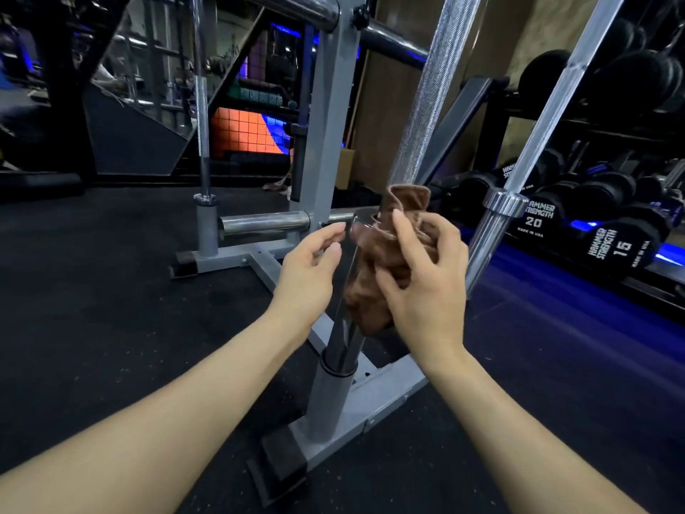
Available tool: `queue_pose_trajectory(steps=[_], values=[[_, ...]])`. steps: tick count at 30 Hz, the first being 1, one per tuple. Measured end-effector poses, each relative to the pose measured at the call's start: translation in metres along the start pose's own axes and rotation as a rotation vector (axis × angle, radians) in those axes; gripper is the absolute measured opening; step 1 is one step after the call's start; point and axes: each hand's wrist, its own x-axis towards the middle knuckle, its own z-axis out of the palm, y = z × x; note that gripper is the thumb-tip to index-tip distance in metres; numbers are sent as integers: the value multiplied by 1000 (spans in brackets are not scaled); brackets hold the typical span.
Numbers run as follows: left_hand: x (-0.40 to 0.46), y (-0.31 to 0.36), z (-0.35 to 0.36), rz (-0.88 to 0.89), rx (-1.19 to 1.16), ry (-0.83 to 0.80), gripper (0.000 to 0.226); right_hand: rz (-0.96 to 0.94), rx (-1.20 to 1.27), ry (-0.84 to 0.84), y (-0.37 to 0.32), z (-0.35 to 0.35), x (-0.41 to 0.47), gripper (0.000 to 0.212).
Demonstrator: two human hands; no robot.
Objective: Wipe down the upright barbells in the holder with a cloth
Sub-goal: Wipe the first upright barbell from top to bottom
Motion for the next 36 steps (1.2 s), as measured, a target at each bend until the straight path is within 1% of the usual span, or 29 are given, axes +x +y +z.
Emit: queue_pose_trajectory(steps=[3, 5, 8, 11, 16, 17, 19, 21, 22, 24, 27, 31, 32, 33, 35, 36], values=[[0, 0, 2, 30, 15, -26, 33, 55, 97, 11, 11, 0, -3, 66], [0, 1, 1, 39, 49, -34, 34, 128, 154, -4, 15, 1, -4, 67], [-1, 3, -1, 35, 86, -58, 35, 271, 232, -78, 16, -1, -5, 69], [-3, 6, -3, 23, 120, -71, 37, 315, 259, -125, 20, -3, -2, 69], [-4, 8, -2, 3, 161, -67, 37, 452, 278, -299, 33, 4, 0, 57], [-4, 8, -3, -1, 161, -72, 37, 487, 325, -291, 32, 4, -1, 55], [-4, 7, -4, -2, 145, -90, 38, 546, 446, -211, 27, 5, 0, 52], [-1, 5, -6, -1, 126, -98, 38, 548, 465, -173, 17, 6, -3, 46], [0, 4, -6, 5, 117, -97, 38, 524, 435, -191, 13, 9, -7, 45], [0, -1, -7, 14, 102, -93, 37, 501, 372, -262, 8, 17, -16, 51], [-1, -13, -10, -6, 141, -91, 34, 530, 356, -305, 12, 25, -21, 56], [-7, -34, -21, -96, 230, -100, 28, 511, 273, -513, 22, 27, -37, 43], [-9, -37, -22, -112, 238, -106, 27, 519, 274, -516, 22, 26, -39, 40], [-8, -39, -23, -118, 246, -109, 25, 522, 292, -466, 21, 25, -36, 38], [-4, -41, -24, -139, 247, -114, 23, 518, 357, -296, 18, 22, -20, 30], [-3, -41, -23, -156, 238, -120, 24, 517, 385, -239, 15, 20, -11, 26]])
